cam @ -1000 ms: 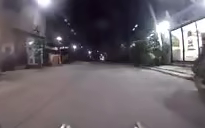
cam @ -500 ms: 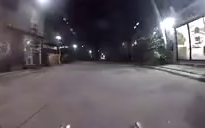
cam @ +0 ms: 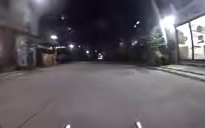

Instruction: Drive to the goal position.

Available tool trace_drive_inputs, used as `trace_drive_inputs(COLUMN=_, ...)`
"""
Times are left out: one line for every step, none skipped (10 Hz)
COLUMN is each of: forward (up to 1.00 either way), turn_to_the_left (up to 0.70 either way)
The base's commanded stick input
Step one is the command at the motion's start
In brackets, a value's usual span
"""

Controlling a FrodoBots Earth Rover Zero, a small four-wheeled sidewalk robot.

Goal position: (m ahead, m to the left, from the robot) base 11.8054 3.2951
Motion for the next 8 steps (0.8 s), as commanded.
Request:
trace_drive_inputs(forward=0.85, turn_to_the_left=0.00)
trace_drive_inputs(forward=0.85, turn_to_the_left=-0.06)
trace_drive_inputs(forward=0.85, turn_to_the_left=-0.25)
trace_drive_inputs(forward=0.85, turn_to_the_left=-0.31)
trace_drive_inputs(forward=0.85, turn_to_the_left=-0.03)
trace_drive_inputs(forward=0.85, turn_to_the_left=0.00)
trace_drive_inputs(forward=0.85, turn_to_the_left=0.00)
trace_drive_inputs(forward=0.85, turn_to_the_left=0.00)
